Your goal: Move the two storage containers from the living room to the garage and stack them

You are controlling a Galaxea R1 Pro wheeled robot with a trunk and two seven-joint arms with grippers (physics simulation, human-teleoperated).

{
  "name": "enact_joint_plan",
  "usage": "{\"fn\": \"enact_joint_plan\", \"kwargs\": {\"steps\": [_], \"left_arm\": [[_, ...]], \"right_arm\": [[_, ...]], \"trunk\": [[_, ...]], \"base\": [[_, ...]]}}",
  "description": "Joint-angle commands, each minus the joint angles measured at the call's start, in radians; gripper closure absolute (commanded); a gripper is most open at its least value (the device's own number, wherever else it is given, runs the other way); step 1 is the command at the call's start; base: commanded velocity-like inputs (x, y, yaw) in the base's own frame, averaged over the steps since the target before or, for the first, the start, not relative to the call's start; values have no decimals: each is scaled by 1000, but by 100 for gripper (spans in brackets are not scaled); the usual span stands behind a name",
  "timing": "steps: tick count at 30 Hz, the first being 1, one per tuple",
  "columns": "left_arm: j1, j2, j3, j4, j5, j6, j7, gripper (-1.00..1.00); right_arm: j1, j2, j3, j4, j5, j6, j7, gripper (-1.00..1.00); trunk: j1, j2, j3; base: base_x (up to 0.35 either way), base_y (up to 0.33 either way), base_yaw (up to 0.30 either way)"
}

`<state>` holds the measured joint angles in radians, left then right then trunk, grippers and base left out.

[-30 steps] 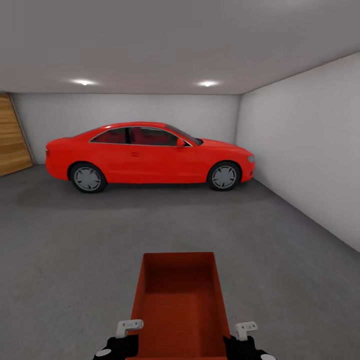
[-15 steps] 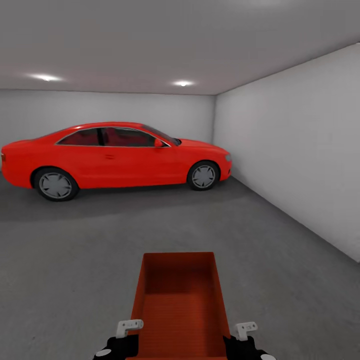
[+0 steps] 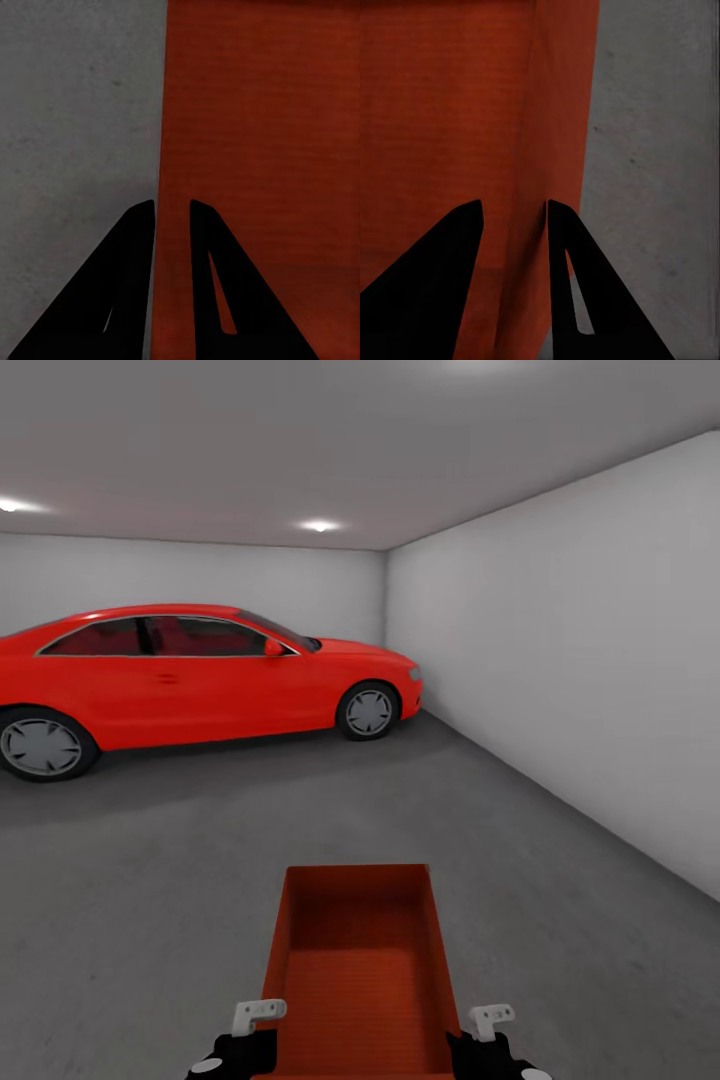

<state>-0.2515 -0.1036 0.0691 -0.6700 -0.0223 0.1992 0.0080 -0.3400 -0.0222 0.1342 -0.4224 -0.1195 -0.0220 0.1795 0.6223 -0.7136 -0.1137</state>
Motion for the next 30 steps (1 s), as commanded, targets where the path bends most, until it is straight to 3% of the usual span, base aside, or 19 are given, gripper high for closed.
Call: {"fn": "enact_joint_plan", "kwargs": {"steps": [1,16,30], "left_arm": [[-1,5,0,-99,-11,6,6,100],[0,5,0,-99,-11,7,6,100],[-1,5,0,-99,-12,8,6,100]], "right_arm": [[-1,-2,27,4,-9,-3,2,100],[-1,-2,27,4,-9,-3,2,100],[-1,-2,27,4,-9,-3,1,100]], "trunk": [[0,-1,-2],[0,-1,-2],[0,-1,-2]], "base": [[0,0,-274],[15,0,-275],[308,0,-279]]}}
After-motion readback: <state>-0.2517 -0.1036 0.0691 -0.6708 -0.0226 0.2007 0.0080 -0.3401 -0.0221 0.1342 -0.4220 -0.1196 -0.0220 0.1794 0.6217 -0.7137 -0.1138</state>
